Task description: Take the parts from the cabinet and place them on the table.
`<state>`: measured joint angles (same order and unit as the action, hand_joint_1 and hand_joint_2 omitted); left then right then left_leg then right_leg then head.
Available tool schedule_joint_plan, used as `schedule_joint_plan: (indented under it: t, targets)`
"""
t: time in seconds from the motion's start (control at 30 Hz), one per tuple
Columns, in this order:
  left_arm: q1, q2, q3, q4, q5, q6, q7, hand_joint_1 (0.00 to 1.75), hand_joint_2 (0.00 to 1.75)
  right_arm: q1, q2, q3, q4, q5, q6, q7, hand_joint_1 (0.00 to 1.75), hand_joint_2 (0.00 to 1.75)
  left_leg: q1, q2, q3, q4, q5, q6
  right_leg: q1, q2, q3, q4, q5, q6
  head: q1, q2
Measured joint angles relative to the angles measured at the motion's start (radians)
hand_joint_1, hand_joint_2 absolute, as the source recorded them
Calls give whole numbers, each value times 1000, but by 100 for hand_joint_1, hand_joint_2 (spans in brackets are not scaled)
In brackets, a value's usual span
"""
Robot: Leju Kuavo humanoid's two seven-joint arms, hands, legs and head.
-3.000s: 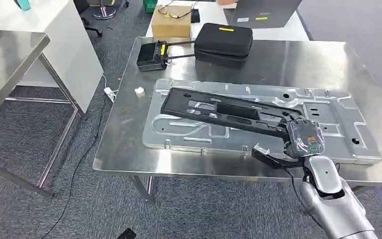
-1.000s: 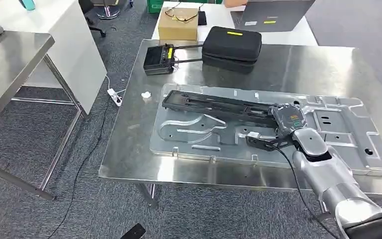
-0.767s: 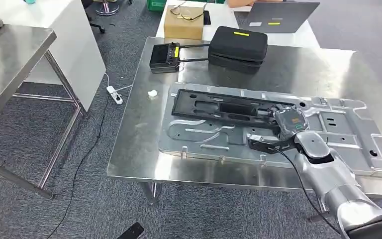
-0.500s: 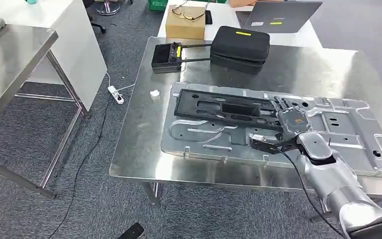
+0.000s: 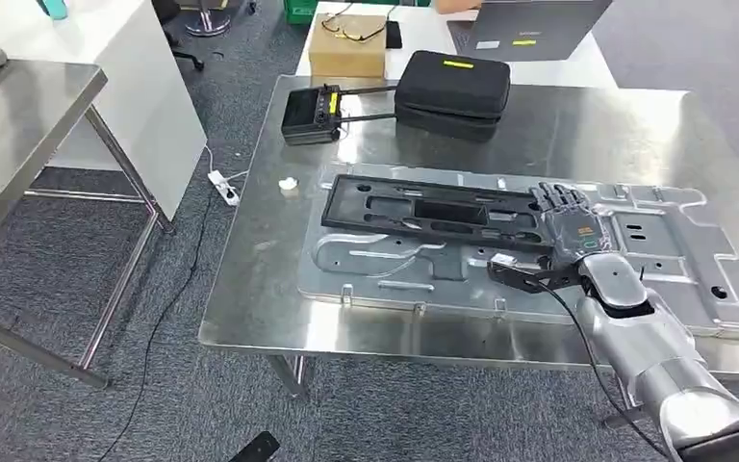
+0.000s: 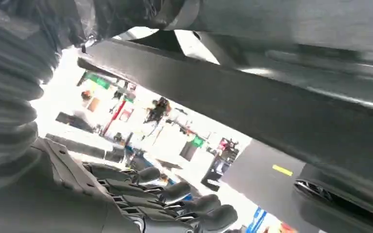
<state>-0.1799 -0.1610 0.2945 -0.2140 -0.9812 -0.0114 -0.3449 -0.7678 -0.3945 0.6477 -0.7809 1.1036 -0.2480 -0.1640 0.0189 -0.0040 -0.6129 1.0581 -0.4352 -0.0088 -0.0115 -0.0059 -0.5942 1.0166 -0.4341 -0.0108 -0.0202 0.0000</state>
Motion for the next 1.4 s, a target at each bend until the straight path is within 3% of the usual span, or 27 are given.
schedule_joint_plan:
  t: [0.03,0.07,0.13,0.2,0.23,0.3,0.37,0.4,0.43,0.5,0.53,0.57,0.67,0.7,0.73,0.83,0.87,0.9,0.93,1.0,1.03,1.07,1.17,1.23,1.33,1.37,1.4]
  targets:
    - [-1,0,0,0,0,1,1,0,0,0,-3,0,-6,-5,-1,0,0,175,-7,-2,13,-20,-17,7,6,2,-7,8,-5,8,0,0]
    - [-1,0,0,0,2,2,0,0,0,0,-7,0,-12,-10,-1,0,0,175,-5,-4,8,-24,-11,21,7,3,-11,14,-6,13,2,0]
    - [2,1,0,0,3,3,0,0,0,1,-16,-2,-32,-20,0,2,0,175,-12,-4,6,-23,-9,32,3,3,-11,8,-1,22,1,0]
    - [1,1,0,0,5,5,0,0,0,5,-36,-9,-65,-33,4,7,0,175,-6,-4,8,-34,1,48,0,4,-15,19,-11,31,1,0]
    - [1,1,0,0,5,5,0,0,0,5,-42,-14,-79,-38,5,9,0,175,-5,-3,7,-34,2,52,-2,4,-28,51,-38,35,2,0]
    - [2,1,0,0,7,6,-1,0,0,6,-61,-31,-115,-53,5,18,0,175,-7,-3,4,-34,2,57,-3,5,-99,205,-122,44,1,0]
    - [6,1,0,0,7,7,-1,0,0,12,-71,-44,-141,-62,7,18,0,175,-8,-2,3,-34,2,57,-3,5,-158,327,-158,46,1,0]
    - [7,1,0,0,8,8,-3,0,0,14,-77,-50,-155,-63,9,18,0,175,-8,-3,4,-33,2,57,-3,4,-156,320,-140,45,1,0]
    - [7,1,0,0,8,8,-4,0,0,14,-85,-56,-170,-64,13,18,0,175,-8,-3,5,-33,1,57,-4,4,-129,261,-99,43,1,0]
    - [6,0,0,0,8,12,-7,0,0,9,-102,-72,-206,-70,25,18,0,175,-8,-5,9,-33,0,55,-4,4,-35,74,-8,36,1,0]
    - [6,0,0,0,11,13,-7,0,0,4,-110,-79,-219,-73,27,18,0,175,-8,-5,8,-34,0,52,-3,5,-9,16,-11,32,2,0]
    - [6,0,0,0,13,16,-7,0,0,-2,-114,-83,-227,-74,30,19,0,175,-14,-7,4,-31,0,46,7,5,-8,6,-8,30,1,0]
    - [9,0,0,0,14,20,-2,0,0,-3,-132,-86,-254,-76,40,21,0,175,-12,-6,7,-39,2,32,9,8,-11,8,-8,18,1,0]
    - [8,1,0,0,14,22,0,0,0,-2,-133,-87,-263,-76,41,21,0,175,-16,-6,2,-34,-4,25,-4,7,-5,-5,-1,7,0,0]
    - [8,1,1,0,17,24,2,0,0,-1,-134,-89,-269,-77,40,21,0,175,-13,-4,-7,-11,-23,22,-2,5,-3,-7,0,2,1,0]
    - [9,1,2,0,16,31,12,0,0,8,-134,-93,-277,-79,39,21,0,175,-11,-2,-109,212,-134,17,1,3,-3,-6,-1,-8,0,0]
    - [11,1,2,0,14,32,14,0,0,15,-134,-93,-278,-79,39,21,0,175,-11,-2,-137,270,-148,16,3,3,-4,-5,-2,-9,0,0]
    - [13,1,2,0,13,33,15,0,0,21,-134,-93,-279,-79,39,21,0,175,-11,-2,-141,276,-137,17,4,3,-4,-3,-2,-9,0,0]
    - [14,1,2,0,13,35,16,0,0,25,-134,-93,-279,-78,39,21,0,175,-11,-2,-124,238,-106,19,4,4,-4,-1,-4,-9,0,0]
    - [12,2,2,0,13,39,16,0,0,27,-134,-93,-279,-77,38,21,0,175,-12,-2,-38,63,-16,28,5,6,-3,7,-9,-7,-1,0]
    - [11,3,2,0,11,40,16,0,0,27,-134,-94,-280,-77,38,21,0,175,-14,-2,-6,-11,-3,36,5,7,-4,11,-13,-4,0,0]
    - [10,4,2,0,10,40,16,0,0,27,-134,-94,-280,-76,38,21,0,175,-17,-2,8,-29,-11,37,14,8,-9,18,-17,3,0,0]
    - [12,4,2,0,6,40,16,0,0,31,-135,-94,-280,-75,37,19,0,175,-23,-4,5,-27,-8,45,7,8,-8,11,-12,18,0,0]
    - [11,4,2,0,5,39,16,0,0,34,-139,-95,-281,-75,35,19,0,175,-12,-3,15,-48,4,58,4,8,-13,26,-28,28,0,0]
    - [9,3,2,0,5,37,16,0,0,33,-145,-95,-281,-75,33,20,0,175,-11,-2,14,-50,6,63,-2,7,-104,220,-130,45,2,0]
    - [11,3,2,0,5,37,16,0,0,38,-145,-95,-281,-75,32,19,0,175,-11,-2,14,-49,5,63,-5,7,-137,283,-148,49,2,0]
    - [12,3,2,0,5,37,16,0,0,42,-145,-95,-281,-75,33,19,0,175,-11,-2,14,-48,5,62,-6,6,-150,303,-142,51,2,0]
